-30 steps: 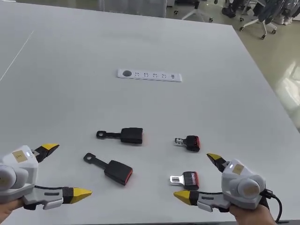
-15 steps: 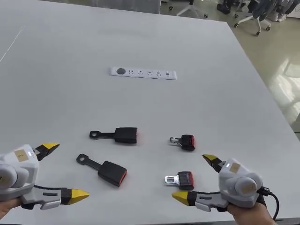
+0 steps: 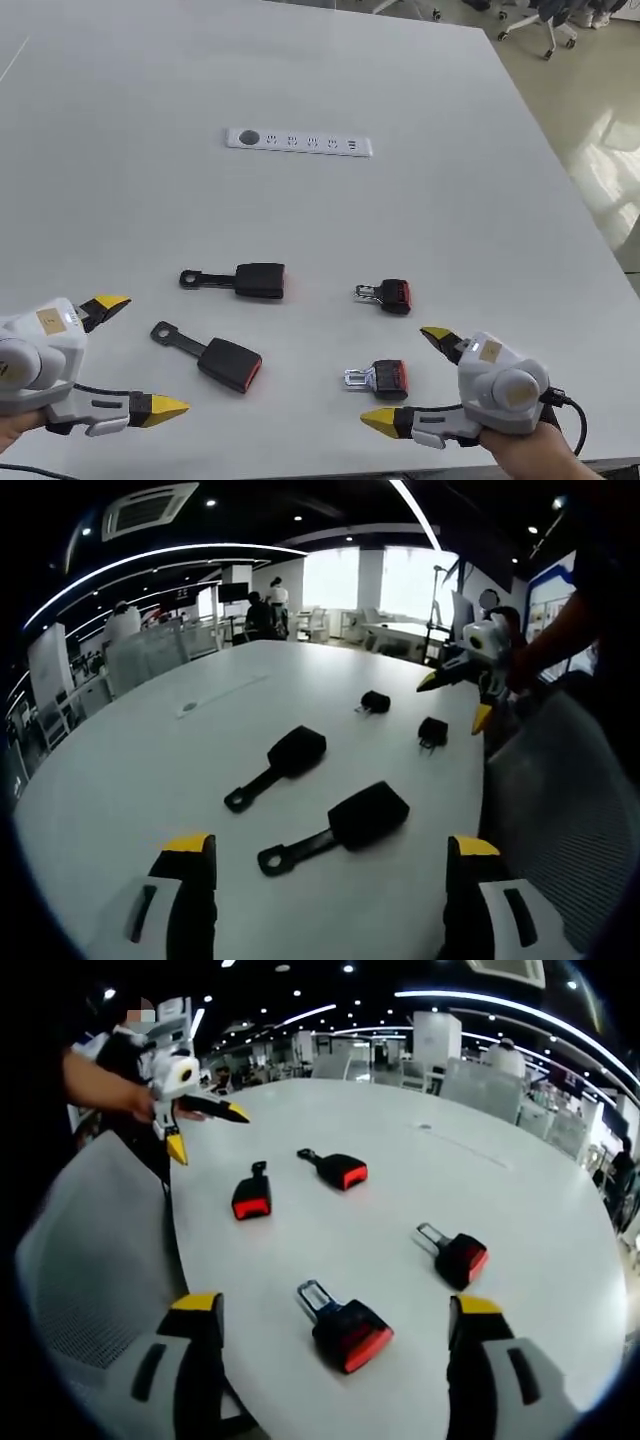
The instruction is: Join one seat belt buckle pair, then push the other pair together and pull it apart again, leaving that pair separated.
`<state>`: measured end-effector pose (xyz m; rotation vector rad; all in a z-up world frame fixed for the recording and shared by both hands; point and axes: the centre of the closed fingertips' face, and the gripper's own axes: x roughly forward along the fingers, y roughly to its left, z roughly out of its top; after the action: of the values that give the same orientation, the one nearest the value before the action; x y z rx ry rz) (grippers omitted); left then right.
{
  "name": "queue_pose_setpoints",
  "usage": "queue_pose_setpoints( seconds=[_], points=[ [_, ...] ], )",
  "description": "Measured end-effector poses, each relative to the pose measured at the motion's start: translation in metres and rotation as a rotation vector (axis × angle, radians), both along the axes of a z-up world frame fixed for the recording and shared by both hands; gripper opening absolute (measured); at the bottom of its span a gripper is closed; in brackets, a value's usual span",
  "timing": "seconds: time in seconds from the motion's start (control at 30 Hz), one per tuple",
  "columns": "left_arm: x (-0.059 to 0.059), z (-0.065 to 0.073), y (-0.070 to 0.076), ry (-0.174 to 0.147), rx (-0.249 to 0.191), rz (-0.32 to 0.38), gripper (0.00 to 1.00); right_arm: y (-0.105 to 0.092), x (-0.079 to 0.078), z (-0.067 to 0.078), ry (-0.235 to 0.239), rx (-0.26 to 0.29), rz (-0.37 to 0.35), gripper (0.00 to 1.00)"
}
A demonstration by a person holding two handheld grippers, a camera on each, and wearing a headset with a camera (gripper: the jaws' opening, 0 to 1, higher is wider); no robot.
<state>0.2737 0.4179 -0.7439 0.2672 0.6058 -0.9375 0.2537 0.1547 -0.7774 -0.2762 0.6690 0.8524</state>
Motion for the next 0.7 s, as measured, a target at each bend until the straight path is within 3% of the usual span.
queue_pose_setpoints(
  seconds=[0.17, 0.7],
  points=[
    [0.001, -0.008, -0.002, 0.009, 0.037, -0.031, 0.95, 0.003, 0.002, -0.003, 0.017, -0.006, 0.020, 0.94],
    [0.004, -0.025, -0.023, 0.023, 0.077, -0.140, 0.91, -0.007, 0.004, -0.021, 0.068, -0.043, 0.066, 0.86]
  ],
)
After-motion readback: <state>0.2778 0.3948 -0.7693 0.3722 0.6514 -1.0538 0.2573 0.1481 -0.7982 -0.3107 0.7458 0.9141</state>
